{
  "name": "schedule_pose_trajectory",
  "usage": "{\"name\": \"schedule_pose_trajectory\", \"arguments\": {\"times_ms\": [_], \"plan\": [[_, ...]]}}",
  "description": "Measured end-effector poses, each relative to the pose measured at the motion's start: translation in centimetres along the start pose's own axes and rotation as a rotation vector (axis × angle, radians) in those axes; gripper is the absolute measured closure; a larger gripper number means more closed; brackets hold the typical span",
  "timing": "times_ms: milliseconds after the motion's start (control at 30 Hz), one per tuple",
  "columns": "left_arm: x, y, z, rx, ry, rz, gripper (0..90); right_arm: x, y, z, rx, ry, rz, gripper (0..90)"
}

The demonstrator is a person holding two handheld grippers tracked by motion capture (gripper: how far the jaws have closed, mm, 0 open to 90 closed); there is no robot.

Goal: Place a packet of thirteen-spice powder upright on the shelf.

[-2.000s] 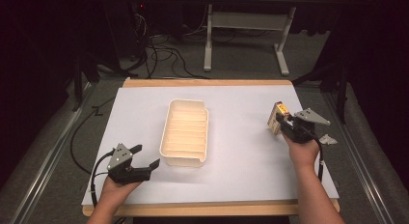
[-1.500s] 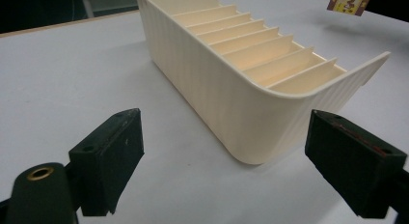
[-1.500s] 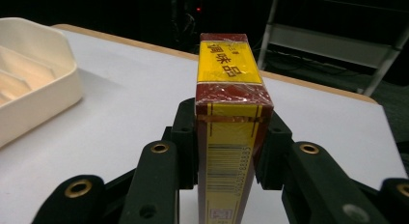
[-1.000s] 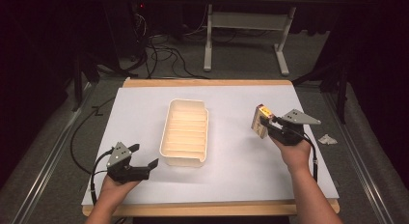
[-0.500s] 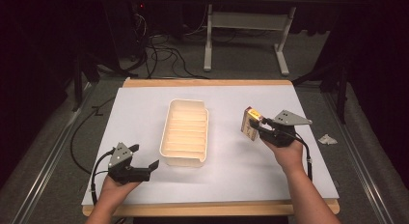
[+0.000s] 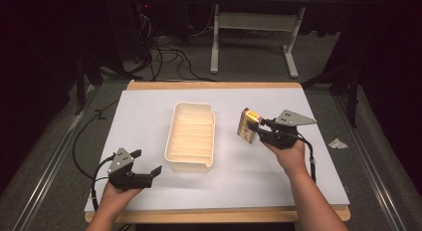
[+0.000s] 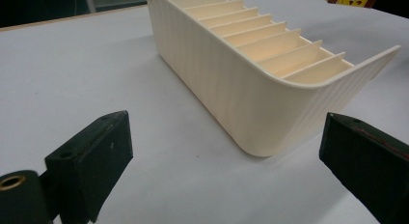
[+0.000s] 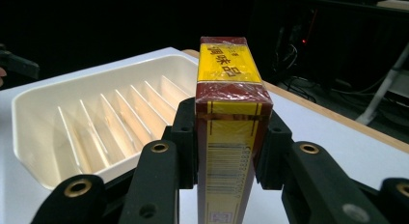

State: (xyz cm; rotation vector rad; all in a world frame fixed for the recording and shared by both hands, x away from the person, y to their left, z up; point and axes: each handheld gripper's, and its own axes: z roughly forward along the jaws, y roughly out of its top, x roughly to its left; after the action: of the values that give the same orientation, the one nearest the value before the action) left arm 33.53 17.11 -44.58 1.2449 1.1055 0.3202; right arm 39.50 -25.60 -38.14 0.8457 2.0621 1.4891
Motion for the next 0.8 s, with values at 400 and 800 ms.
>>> {"name": "schedule_pose_trajectory", "arguments": {"times_ms": [400,800], "plan": [[0.2,0.1,-0.1,-0.009,0.004,0.004,6.2,1.1,0.5,1.5,-0.003,0.098,-0.01,68.4],[0.2,0.1,-0.2,-0.004,-0.004,0.006,6.5,2.9,1.5,3.1,-0.016,0.188,-0.039,68.4]]}}
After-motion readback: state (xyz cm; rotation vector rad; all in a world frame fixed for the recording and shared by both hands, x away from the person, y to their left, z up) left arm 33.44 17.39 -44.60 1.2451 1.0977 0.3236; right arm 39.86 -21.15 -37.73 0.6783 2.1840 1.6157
